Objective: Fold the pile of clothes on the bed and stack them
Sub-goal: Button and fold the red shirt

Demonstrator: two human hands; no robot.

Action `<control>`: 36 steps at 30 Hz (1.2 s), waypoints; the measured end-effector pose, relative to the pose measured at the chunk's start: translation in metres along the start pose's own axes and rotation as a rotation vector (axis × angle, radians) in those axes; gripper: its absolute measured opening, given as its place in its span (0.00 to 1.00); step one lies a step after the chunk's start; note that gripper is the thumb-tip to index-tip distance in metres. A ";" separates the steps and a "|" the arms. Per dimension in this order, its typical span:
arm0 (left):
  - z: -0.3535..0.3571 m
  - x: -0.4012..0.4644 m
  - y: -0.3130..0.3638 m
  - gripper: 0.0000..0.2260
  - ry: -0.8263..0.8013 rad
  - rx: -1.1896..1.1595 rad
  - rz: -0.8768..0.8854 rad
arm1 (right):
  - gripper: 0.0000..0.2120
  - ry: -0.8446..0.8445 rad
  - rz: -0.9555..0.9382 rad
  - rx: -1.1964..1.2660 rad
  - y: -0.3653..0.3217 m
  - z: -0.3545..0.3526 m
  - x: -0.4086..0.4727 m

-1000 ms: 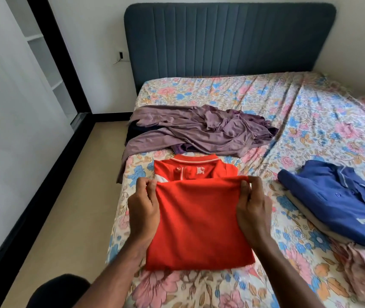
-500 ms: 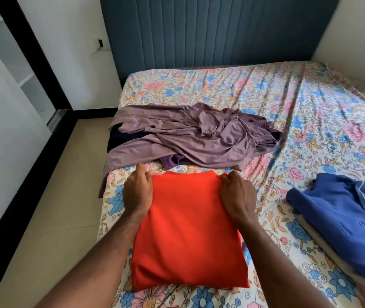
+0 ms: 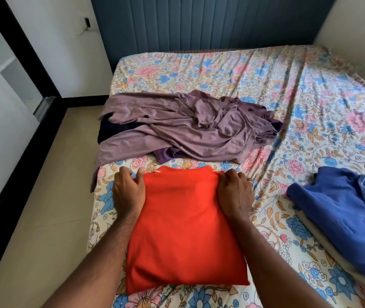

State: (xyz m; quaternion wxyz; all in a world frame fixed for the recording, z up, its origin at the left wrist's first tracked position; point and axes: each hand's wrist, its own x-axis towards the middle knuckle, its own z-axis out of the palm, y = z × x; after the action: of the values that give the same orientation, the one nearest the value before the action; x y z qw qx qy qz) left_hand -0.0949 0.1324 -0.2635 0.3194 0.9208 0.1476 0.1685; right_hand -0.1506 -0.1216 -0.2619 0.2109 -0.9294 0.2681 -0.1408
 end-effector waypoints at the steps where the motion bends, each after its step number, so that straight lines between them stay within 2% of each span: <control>1: -0.005 -0.001 0.000 0.18 -0.010 -0.028 -0.025 | 0.21 -0.009 0.010 -0.009 -0.002 -0.002 0.000; 3: -0.018 -0.005 -0.001 0.22 -0.075 -0.015 -0.055 | 0.27 -0.060 0.045 -0.105 -0.010 -0.012 -0.005; 5: -0.029 -0.006 -0.005 0.23 -0.221 -0.015 -0.095 | 0.34 -0.154 0.074 -0.203 -0.009 -0.019 -0.007; 7: -0.038 0.001 -0.008 0.20 -0.390 -0.166 -0.177 | 0.39 -0.324 0.096 -0.129 -0.006 -0.031 -0.002; 8: -0.040 0.005 -0.008 0.17 -0.469 -0.273 -0.226 | 0.38 -0.431 0.117 0.015 -0.002 -0.037 0.003; 10: -0.048 0.010 -0.004 0.10 -0.597 -0.409 -0.287 | 0.24 -0.569 0.143 0.360 0.008 -0.050 0.007; 12: -0.054 0.012 0.002 0.05 -0.666 -0.435 -0.301 | 0.14 -0.567 0.080 0.539 0.017 -0.059 0.001; 14: -0.057 0.013 0.005 0.05 -0.685 -0.429 -0.308 | 0.12 -0.571 0.062 0.748 0.024 -0.062 -0.011; 16: -0.060 0.013 0.011 0.08 -0.704 -0.458 -0.314 | 0.16 -0.547 0.129 0.991 0.028 -0.064 -0.020; 19: -0.069 0.009 0.035 0.13 -0.694 -0.612 -0.247 | 0.30 -0.436 0.141 1.206 0.031 -0.090 -0.021; 20: -0.071 0.010 0.046 0.15 -0.673 -0.654 -0.205 | 0.31 -0.388 0.104 1.236 0.029 -0.105 -0.020; 21: -0.073 0.010 0.061 0.16 -0.654 -0.696 -0.161 | 0.27 -0.328 0.046 1.257 0.027 -0.123 -0.018; 24: -0.080 0.016 0.107 0.17 -0.610 -0.873 -0.062 | 0.14 -0.108 -0.179 1.216 0.016 -0.185 -0.014; 26: -0.090 0.017 0.128 0.16 -0.615 -0.973 -0.007 | 0.14 -0.015 -0.341 1.135 0.012 -0.219 -0.021; 28: -0.096 0.018 0.128 0.14 -0.632 -0.986 0.056 | 0.19 0.024 -0.525 0.959 0.010 -0.234 -0.040; 32: -0.081 0.012 0.072 0.08 -0.663 -0.823 0.043 | 0.21 -0.110 -0.843 0.607 0.010 -0.174 -0.111; 35: -0.064 -0.003 0.001 0.13 -0.654 -0.382 0.085 | 0.16 -0.373 -1.071 0.457 0.022 -0.091 -0.174; 36: -0.058 -0.007 -0.020 0.17 -0.623 -0.266 0.101 | 0.15 -0.395 -1.140 0.398 0.027 -0.069 -0.190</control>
State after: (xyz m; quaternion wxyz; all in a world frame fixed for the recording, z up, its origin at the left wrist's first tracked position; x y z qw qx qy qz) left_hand -0.1279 0.1765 -0.2350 0.4577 0.8844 -0.0263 -0.0875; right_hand -0.3432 -0.0577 -0.2428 0.3170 -0.8777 -0.3439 -0.1041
